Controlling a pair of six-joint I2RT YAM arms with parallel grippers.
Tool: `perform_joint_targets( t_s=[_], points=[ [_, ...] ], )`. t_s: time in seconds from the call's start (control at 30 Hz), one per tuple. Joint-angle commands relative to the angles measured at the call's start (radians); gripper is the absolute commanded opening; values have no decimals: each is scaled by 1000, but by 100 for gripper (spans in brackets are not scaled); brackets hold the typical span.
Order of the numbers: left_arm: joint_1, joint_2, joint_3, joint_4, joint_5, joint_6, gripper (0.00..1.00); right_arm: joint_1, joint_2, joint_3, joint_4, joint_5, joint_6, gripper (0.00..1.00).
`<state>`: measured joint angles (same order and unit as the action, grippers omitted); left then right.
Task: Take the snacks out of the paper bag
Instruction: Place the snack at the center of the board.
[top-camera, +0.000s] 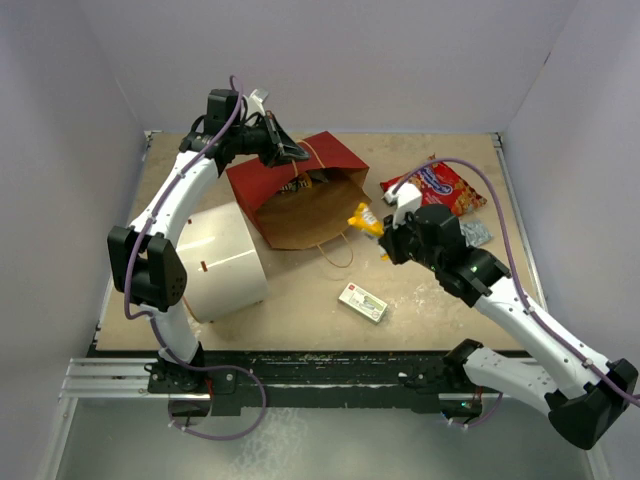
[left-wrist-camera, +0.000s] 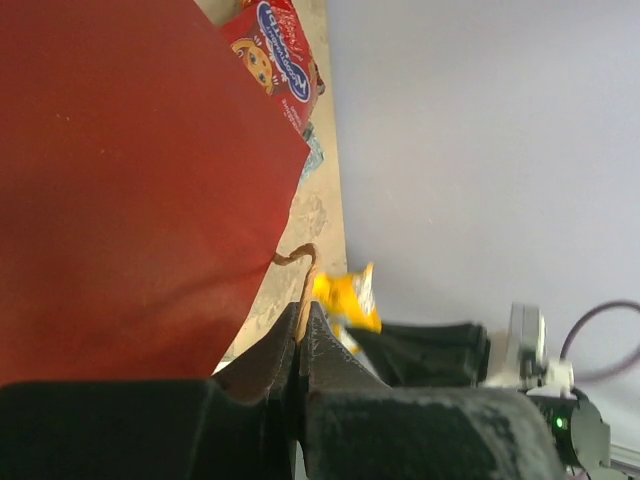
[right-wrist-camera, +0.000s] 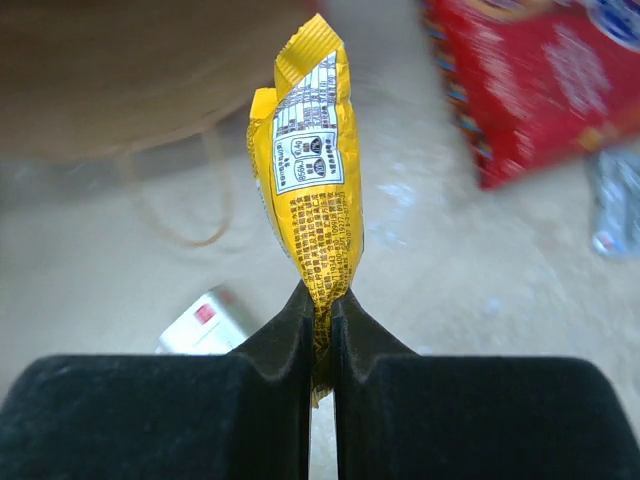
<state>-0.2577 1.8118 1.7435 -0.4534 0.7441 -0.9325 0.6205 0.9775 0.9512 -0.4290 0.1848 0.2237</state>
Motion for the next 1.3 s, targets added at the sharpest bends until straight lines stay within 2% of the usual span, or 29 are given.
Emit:
perform_joint_targets(
  t_s=[0.0, 0.13, 0.3, 0.47, 0.6, 0.93, 1.2, 1.23, 1.27],
  points=[
    [-3, -86, -22, 63, -13, -13, 0, -138, 96, 104, -210, 409, 356, 0],
    [-4, -100, -26, 56, -11, -13, 0, -408, 189, 121, -202, 280, 447, 0],
    [-3, -121, -42, 52, -12, -15, 0, -563, 217, 77, -124, 199, 562, 0],
    [-5, -127, -56, 54, 0, -22, 0, -609, 251, -33, 24, 144, 642, 0],
    [-5, -125, -58, 58, 9, -23, 0, -620, 283, -69, 67, 136, 684, 0],
    [-5, -88, -16, 64, 38, -26, 0, -646, 374, -148, 256, 143, 693, 0],
    [-4, -35, 41, 46, 55, -13, 0, -647, 445, -145, 271, -25, 811, 1],
    [-5, -31, 43, 51, 57, -16, 0, -647, 445, -150, 276, -47, 813, 9],
    [-5, -26, 47, 55, 59, -18, 0, -647, 440, -152, 285, -68, 800, 24]
  ],
)
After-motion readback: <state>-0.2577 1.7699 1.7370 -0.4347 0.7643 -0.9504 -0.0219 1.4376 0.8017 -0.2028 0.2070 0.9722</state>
